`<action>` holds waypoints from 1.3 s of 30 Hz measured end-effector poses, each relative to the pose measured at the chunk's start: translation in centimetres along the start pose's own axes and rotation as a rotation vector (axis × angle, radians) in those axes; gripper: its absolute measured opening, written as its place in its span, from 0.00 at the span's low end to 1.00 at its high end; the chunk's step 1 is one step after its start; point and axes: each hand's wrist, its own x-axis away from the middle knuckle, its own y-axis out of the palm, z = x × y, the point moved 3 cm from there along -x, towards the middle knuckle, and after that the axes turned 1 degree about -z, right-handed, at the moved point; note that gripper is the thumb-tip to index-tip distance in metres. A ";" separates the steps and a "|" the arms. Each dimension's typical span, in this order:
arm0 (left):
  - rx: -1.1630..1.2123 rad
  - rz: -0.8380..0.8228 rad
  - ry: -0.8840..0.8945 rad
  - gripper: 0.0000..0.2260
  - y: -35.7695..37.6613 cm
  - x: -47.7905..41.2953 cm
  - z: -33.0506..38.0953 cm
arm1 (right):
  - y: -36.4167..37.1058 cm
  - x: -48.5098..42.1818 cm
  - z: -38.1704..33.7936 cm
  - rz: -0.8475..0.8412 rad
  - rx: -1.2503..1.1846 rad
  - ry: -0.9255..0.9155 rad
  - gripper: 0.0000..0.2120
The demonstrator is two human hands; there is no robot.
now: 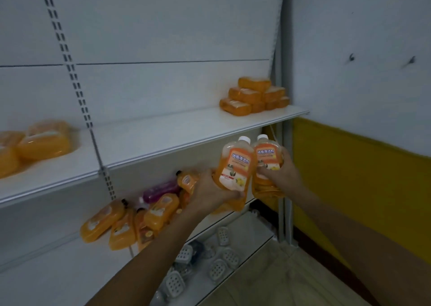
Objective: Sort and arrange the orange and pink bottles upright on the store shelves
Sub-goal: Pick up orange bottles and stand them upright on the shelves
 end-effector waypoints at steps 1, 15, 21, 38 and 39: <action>0.016 0.000 0.016 0.34 1.0 -1.0 1.2 | -1.3 -1.1 0.2 0.005 0.007 -0.014 0.35; 0.128 0.186 0.290 0.43 8.2 -16.9 12.8 | -11.5 -18.6 1.1 0.043 -0.071 -0.077 0.41; 0.329 0.199 0.264 0.41 6.9 -27.4 15.7 | -11.7 -28.3 -0.3 0.094 -0.005 -0.156 0.38; 0.091 0.311 0.339 0.38 7.5 -42.6 21.3 | -10.1 -49.5 -1.7 -0.114 -0.065 -0.371 0.30; 0.054 0.344 0.354 0.38 7.8 -43.2 21.7 | -9.7 -50.7 -1.9 -0.150 -0.055 -0.376 0.30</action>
